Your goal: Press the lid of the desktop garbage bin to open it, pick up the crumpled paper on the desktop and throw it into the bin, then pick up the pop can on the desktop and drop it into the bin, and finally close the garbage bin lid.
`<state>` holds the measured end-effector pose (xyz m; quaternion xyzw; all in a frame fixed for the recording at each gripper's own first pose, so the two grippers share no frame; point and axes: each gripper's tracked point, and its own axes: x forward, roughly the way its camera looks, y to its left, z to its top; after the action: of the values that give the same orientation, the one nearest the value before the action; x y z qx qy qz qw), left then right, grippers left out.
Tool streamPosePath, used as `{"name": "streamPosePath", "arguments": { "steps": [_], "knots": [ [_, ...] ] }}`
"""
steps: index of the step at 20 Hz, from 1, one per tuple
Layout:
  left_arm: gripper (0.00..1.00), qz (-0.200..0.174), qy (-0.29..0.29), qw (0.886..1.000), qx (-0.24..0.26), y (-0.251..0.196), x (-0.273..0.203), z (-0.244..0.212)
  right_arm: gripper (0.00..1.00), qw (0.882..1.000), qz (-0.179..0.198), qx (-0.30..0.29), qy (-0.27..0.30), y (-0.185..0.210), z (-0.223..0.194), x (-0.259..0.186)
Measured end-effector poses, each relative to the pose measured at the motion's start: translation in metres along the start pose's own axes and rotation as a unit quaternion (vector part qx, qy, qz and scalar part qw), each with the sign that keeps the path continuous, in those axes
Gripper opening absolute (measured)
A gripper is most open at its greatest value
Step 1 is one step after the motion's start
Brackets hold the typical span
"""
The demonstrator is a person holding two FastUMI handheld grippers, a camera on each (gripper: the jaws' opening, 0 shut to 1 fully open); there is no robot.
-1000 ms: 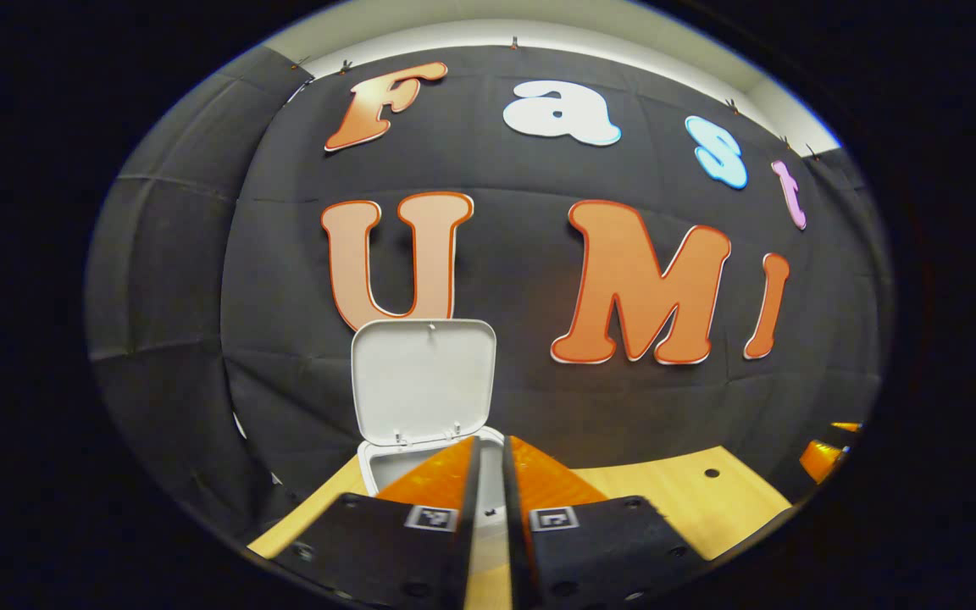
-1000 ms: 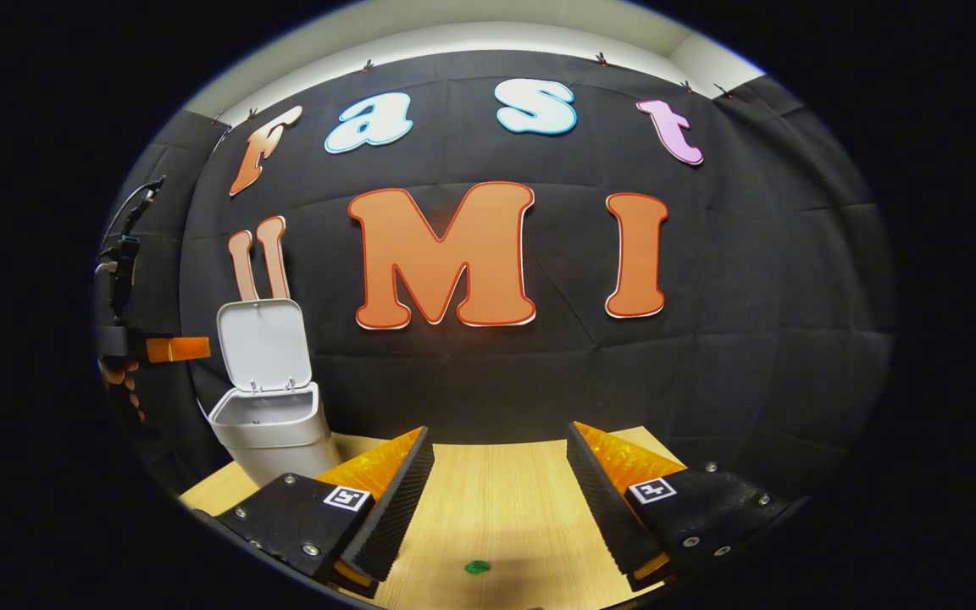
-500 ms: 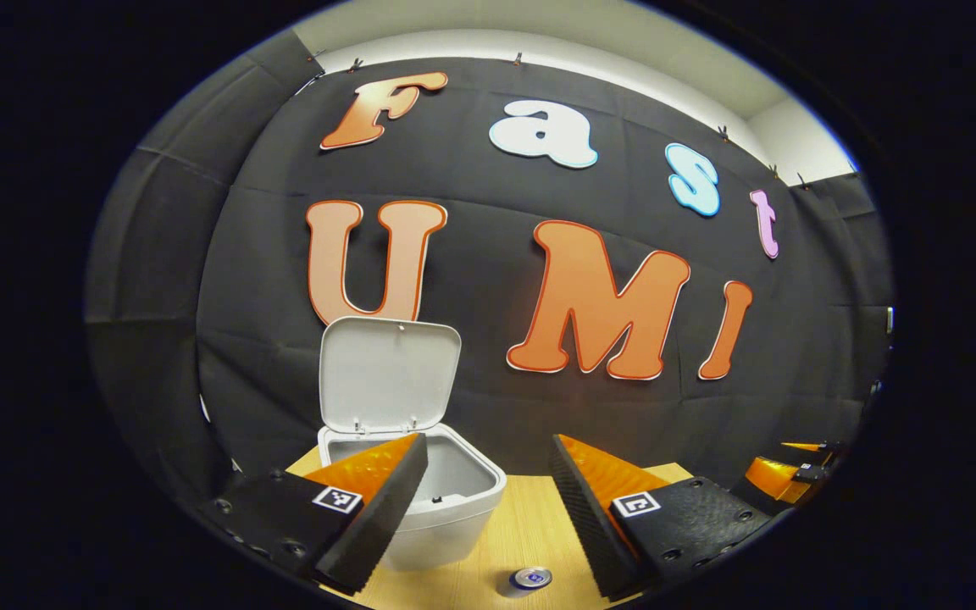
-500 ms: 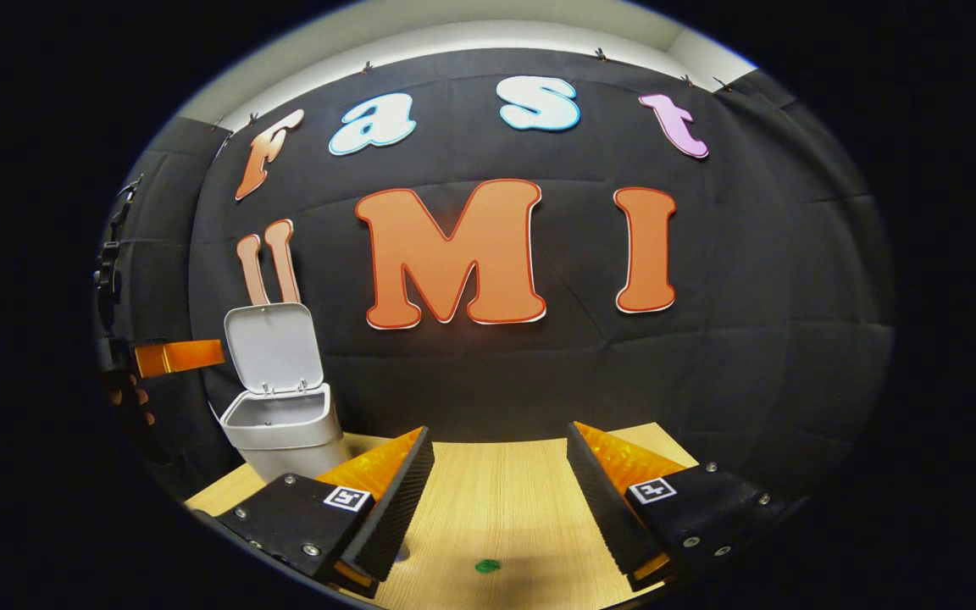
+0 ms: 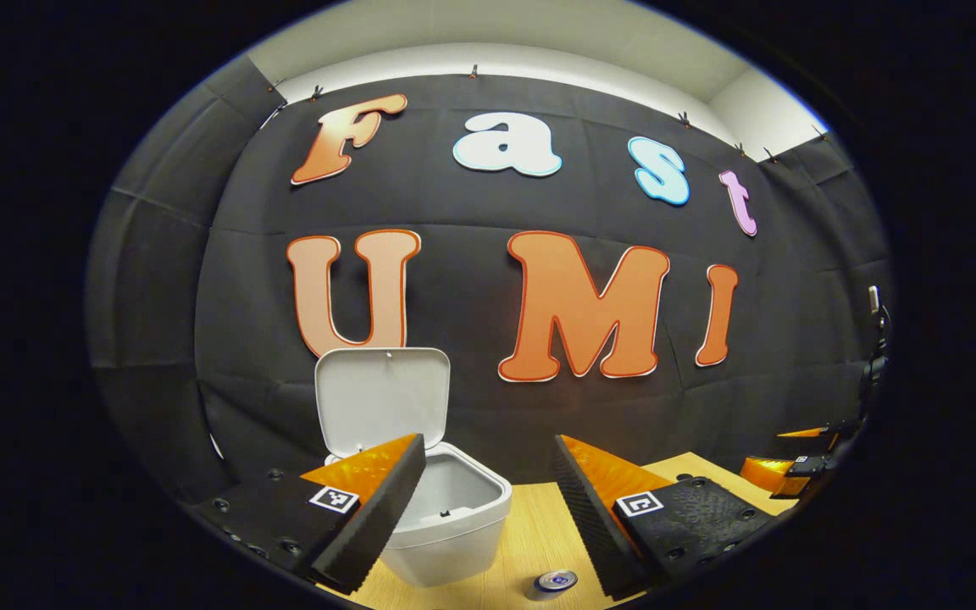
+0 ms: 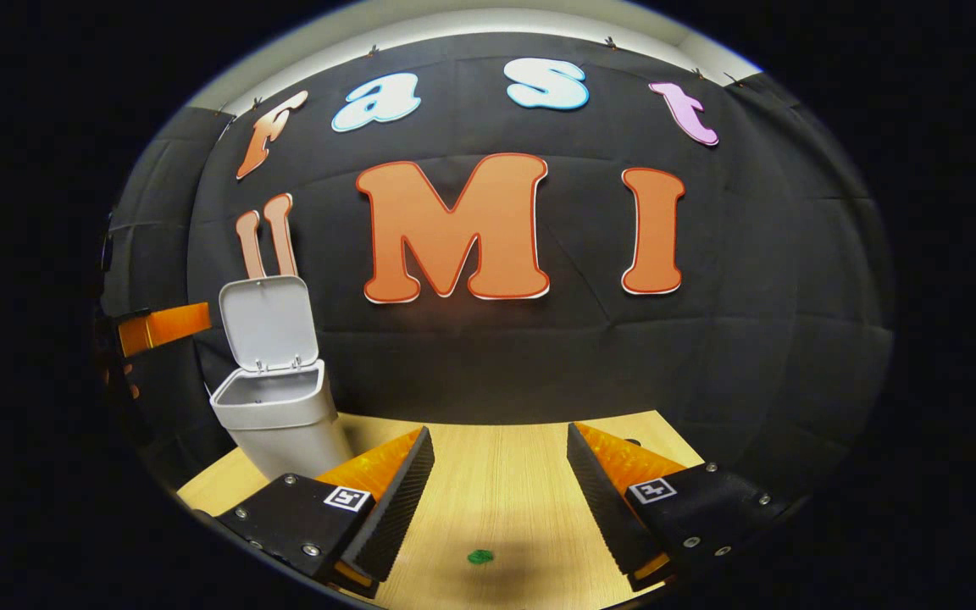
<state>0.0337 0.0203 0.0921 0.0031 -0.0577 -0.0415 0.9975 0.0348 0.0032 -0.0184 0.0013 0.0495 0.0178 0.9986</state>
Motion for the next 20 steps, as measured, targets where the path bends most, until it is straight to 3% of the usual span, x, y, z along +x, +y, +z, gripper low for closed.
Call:
{"name": "streamPosePath", "arguments": {
  "steps": [9, 17, 20],
  "knots": [
    [0.94, -0.009, 0.037, 0.999, -0.004, 0.004, 0.010, -0.037, 0.95, 0.989, 0.020, -0.025, 0.142, 0.012, -0.109, 0.039],
    [0.94, 0.018, 0.075, 0.997, -0.010, 0.042, 0.015, -0.072, 0.96, 0.951, 0.041, -0.044, 0.305, 0.021, -0.235, 0.058],
    [0.94, 0.035, 0.093, 0.995, -0.012, 0.060, 0.017, -0.087, 0.96, 0.939, 0.047, -0.043, 0.338, 0.028, -0.265, 0.066]
  ]
}}
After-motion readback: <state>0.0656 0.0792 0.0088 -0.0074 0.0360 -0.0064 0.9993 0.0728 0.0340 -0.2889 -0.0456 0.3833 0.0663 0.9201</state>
